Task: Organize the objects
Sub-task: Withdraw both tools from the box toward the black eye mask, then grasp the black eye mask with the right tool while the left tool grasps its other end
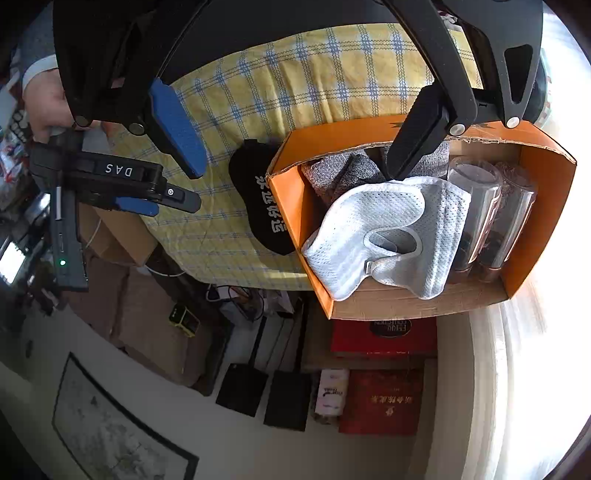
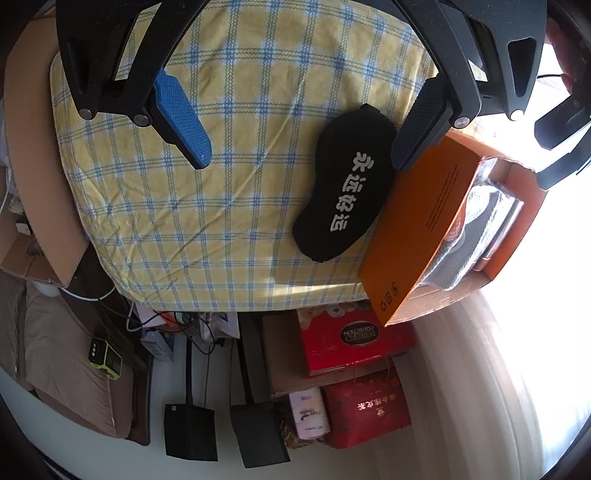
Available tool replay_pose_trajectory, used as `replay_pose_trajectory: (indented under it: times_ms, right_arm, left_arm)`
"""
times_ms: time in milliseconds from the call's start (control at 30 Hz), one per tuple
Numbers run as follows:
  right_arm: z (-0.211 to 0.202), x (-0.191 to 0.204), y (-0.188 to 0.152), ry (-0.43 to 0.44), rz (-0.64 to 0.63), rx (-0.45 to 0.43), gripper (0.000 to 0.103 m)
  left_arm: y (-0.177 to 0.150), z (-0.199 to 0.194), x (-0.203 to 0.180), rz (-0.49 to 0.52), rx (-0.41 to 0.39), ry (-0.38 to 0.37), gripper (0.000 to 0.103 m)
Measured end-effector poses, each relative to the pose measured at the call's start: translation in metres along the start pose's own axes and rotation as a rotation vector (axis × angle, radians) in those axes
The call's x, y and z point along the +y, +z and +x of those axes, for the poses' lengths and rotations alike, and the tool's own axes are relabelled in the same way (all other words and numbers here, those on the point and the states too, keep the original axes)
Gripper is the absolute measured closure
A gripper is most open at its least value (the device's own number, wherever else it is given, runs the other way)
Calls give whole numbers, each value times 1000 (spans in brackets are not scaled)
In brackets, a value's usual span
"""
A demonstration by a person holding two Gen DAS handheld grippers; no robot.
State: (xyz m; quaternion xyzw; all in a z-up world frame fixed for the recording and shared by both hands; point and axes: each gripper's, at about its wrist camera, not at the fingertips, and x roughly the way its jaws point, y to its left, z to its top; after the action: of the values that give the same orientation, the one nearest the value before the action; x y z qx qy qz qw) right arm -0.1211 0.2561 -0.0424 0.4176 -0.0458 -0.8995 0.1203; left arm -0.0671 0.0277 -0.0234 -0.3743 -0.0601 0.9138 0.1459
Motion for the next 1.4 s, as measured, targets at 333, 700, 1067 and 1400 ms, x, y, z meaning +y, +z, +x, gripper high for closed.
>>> replay_pose_trajectory:
  times_ms: [333, 700, 1067, 1400]
  right_arm:
    - [43, -10, -18, 206, 134, 128, 47]
    - [64, -14, -31, 396, 281, 209, 64]
    - [61, -23, -30, 537, 405, 137, 64]
    - [61, -21, -29, 690, 456, 94, 63]
  left_arm:
    - [-21, 3, 13, -69, 31, -31, 5]
    - [-32, 11, 15, -69, 52, -25, 6]
    - [-38, 21, 18, -106, 76, -57, 6]
    - [-38, 22, 12, -101, 80, -80, 6]
